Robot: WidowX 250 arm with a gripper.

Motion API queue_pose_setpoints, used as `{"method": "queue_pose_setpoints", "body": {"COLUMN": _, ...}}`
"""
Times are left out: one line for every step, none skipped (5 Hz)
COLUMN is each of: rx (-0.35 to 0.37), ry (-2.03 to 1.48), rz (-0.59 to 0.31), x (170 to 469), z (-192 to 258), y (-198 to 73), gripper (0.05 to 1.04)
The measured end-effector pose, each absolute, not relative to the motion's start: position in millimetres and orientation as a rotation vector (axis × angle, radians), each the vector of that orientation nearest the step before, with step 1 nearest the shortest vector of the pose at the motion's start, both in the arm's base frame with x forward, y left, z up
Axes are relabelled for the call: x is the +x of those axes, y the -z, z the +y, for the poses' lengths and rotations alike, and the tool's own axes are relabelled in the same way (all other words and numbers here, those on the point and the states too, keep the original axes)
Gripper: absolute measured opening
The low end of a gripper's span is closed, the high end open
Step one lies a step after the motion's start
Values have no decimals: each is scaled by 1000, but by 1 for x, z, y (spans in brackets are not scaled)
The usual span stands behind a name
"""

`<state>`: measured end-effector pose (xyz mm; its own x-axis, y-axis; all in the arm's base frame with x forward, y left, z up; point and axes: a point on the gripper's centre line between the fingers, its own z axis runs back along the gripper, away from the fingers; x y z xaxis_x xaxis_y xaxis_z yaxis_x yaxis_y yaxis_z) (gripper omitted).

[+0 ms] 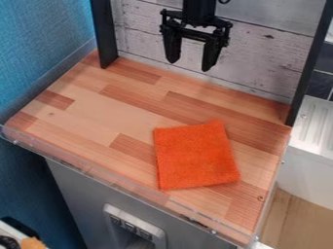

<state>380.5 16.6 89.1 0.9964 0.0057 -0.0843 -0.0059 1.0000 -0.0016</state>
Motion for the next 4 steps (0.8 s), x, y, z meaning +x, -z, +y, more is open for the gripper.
{"method": "queue_pose_setpoints", "body": {"rx": -3, "ry": 34, "rz": 112, "x": 372, "z": 15, "y": -80, "gripper": 997}}
{"method": "queue_pose_setpoints", "body": {"rx": -9, "ry": 137, "rz": 82, "x": 357, "z": 1, "y": -84, "gripper": 998}}
{"method": "queue_pose_setpoints", "body": {"rx": -6, "ry": 249, "rz": 32, "x": 338, "z": -8, "y": -84, "gripper": 998}}
{"method": "queue_pose_setpoints", "body": {"rx": -2, "ry": 357, "rz": -19, "x": 320, "z": -12, "y": -85, "gripper": 998}}
